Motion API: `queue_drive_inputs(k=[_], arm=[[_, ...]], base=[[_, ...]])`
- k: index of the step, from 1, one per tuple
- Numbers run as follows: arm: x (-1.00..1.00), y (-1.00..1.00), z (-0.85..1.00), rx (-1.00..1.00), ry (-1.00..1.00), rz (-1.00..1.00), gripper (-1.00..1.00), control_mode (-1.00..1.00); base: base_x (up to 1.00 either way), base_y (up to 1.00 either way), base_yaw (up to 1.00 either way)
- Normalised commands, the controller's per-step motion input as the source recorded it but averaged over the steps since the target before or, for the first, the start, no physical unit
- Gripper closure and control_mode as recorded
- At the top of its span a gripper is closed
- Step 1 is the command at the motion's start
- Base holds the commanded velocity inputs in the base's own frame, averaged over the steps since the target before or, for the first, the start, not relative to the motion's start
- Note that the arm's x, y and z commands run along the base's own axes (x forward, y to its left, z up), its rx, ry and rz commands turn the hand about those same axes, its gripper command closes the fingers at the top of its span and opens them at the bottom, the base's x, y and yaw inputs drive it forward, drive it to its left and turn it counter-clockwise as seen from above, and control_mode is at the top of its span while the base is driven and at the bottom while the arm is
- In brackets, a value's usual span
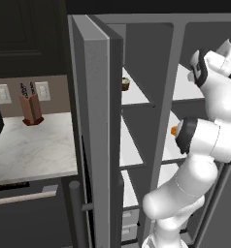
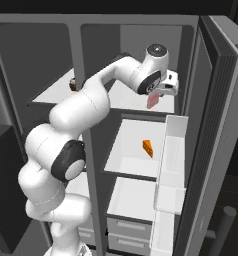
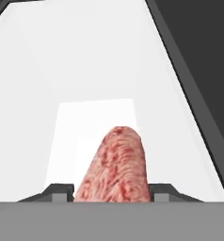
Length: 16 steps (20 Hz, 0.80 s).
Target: Pick up the frozen steak from the freezer, place it on any shelf in the fridge, and close the fridge and freezer doors when done.
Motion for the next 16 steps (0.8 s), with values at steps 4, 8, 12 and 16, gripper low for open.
queue_drive_inputs(k=[4, 8, 12, 16], arm=[[-0.36, 0.00, -0.06, 0.01, -0.32, 0.00, -1.00, -1.00], [-0.96, 0.07, 0.00, 0.02, -0.36, 0.00, -1.00, -1.00], [-1.00, 0.17, 0.07, 0.04, -0.24, 0.00, -1.00, -1.00], [-1.00, 0.36, 0.01, 0.01, -0.05, -0.02, -1.00, -1.00]], base=[[0.00, 0.00, 0.00], [0.00, 0.00, 0.00], [0.00, 0.00, 0.00], [0.00, 0.00, 0.00]])
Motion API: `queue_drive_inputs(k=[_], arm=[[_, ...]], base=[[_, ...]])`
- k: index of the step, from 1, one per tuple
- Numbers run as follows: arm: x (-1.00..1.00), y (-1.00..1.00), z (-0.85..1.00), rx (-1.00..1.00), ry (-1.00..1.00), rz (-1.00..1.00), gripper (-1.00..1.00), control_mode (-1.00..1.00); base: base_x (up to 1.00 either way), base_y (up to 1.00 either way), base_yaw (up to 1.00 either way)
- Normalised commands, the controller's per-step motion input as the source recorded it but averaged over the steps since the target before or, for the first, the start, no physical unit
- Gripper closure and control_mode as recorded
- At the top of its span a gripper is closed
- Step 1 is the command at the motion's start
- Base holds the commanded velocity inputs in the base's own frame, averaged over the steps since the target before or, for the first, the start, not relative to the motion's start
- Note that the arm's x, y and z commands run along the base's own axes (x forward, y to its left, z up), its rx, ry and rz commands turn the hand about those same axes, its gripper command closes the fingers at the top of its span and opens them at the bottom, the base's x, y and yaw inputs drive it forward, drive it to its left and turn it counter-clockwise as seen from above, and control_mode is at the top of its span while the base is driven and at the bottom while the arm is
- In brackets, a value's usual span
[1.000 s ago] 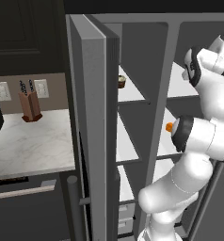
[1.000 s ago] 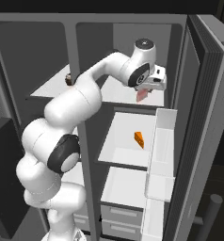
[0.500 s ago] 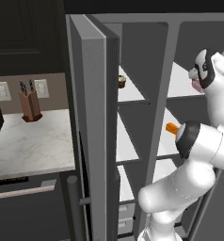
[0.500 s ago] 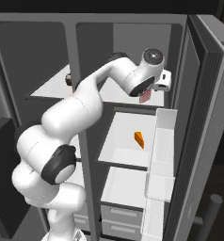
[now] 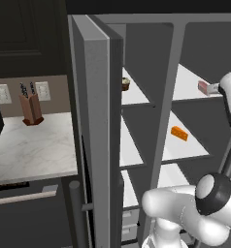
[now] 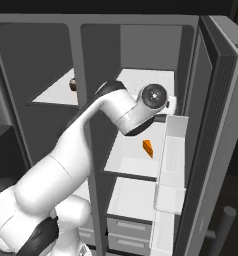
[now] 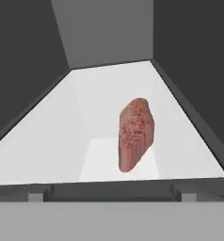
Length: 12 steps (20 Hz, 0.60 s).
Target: Pick up the frozen steak from the freezer, place it on any shelf in the fridge, and close the fridge and freezer doors when done.
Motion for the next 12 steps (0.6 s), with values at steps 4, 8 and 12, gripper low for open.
queue_drive_inputs(k=[4, 8, 12], arm=[[-1.00, 0.62, 0.00, 0.00, 0.10, -0.03, -1.00, -1.00], [-1.00, 0.82, 0.00, 0.00, 0.44, 0.00, -1.00, -1.00], [-1.00, 0.88, -0.05, -0.01, 0.52, 0.00, -1.00, -1.00]], base=[[0.00, 0.00, 0.00], [0.00, 0.00, 0.00], [0.00, 0.00, 0.00]])
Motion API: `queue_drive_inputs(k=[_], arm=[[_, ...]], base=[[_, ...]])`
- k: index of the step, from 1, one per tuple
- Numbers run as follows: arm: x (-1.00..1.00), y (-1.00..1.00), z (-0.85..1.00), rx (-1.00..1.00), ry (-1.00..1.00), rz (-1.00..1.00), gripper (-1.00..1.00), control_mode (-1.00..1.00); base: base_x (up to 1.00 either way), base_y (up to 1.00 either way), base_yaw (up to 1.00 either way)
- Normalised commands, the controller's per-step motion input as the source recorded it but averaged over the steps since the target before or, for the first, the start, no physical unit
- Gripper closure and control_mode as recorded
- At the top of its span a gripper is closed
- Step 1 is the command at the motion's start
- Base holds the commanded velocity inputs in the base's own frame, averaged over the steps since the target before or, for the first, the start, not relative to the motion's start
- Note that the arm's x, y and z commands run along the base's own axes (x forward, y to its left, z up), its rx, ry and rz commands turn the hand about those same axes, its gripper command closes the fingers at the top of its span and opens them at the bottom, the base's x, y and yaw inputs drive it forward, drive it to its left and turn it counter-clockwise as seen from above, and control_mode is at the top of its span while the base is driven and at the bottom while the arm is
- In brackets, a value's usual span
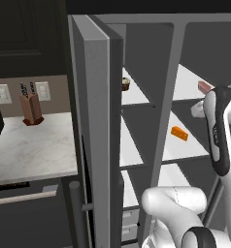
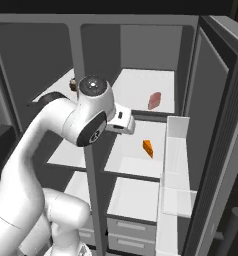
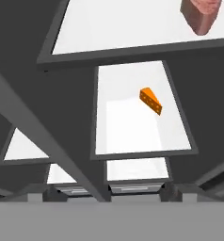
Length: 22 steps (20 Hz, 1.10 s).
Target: Pick up the frozen steak from the freezer, place it on any shelf in the fridge, and close the fridge and freezer doors when done.
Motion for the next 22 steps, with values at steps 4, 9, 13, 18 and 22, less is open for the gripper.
queue_drive_inputs(k=[4, 9, 13, 18, 22], arm=[[-0.87, 0.79, -0.49, -0.10, 0.28, 0.01, -1.00, -1.00], [-0.13, 0.44, -0.27, -0.08, 0.02, 0.10, -1.00, -1.00], [-0.06, 0.69, -0.64, -0.12, 0.04, 0.11, -1.00, -1.00], [-0.10, 0.30, -0.20, -0.03, 0.07, 0.07, -1.00, -1.00], [0.00, 0.00, 0.00, 0.00, 0.00, 0.00, -1.00, 1.00]], base=[[0.00, 0.00, 0.00], [0.00, 0.00, 0.00], [0.00, 0.00, 0.00], [0.00, 0.00, 0.00], [-0.57, -0.17, 0.00]])
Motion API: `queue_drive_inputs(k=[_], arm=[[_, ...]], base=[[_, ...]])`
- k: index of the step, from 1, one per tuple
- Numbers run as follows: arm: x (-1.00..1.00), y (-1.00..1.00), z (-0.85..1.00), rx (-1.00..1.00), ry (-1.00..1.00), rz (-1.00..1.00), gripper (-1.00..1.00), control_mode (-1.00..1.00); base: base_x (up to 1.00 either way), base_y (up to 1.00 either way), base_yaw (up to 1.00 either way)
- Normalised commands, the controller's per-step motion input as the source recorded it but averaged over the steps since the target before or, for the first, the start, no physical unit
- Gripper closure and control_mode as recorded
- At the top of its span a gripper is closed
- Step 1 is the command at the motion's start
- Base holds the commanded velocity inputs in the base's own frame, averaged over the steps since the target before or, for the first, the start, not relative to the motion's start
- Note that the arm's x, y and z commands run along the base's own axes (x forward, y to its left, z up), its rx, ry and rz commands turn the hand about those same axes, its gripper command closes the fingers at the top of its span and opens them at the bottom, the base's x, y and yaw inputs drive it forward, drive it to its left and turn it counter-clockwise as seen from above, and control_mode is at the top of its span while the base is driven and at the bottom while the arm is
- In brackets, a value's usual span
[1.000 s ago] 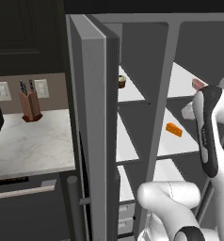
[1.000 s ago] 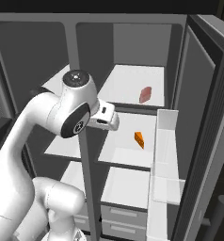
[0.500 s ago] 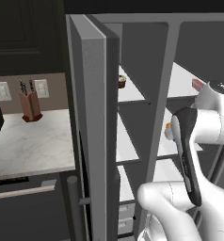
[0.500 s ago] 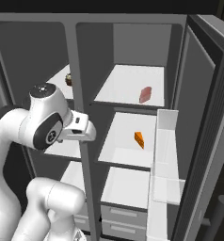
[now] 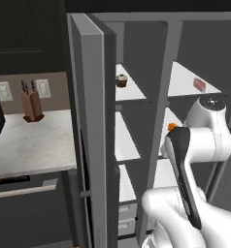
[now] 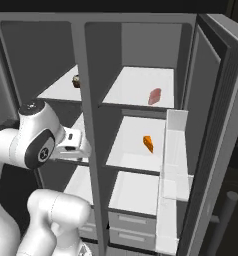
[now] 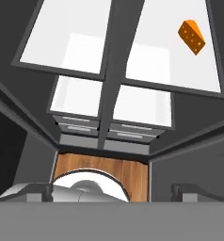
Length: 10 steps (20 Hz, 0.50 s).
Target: Pick up the frozen steak from the freezer, place it on any shelf in the fridge, and close the fridge and freezer doors when done.
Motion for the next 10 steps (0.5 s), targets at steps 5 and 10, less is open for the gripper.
queue_drive_inputs(k=[5, 10], arm=[[0.00, 0.00, 0.00, 0.00, 0.00, 0.00, -1.00, 1.00], [0.00, 0.00, 0.00, 0.00, 0.00, 0.00, -1.00, 1.00]], base=[[-0.62, -0.31, 0.00], [-0.53, -0.25, 0.00]])
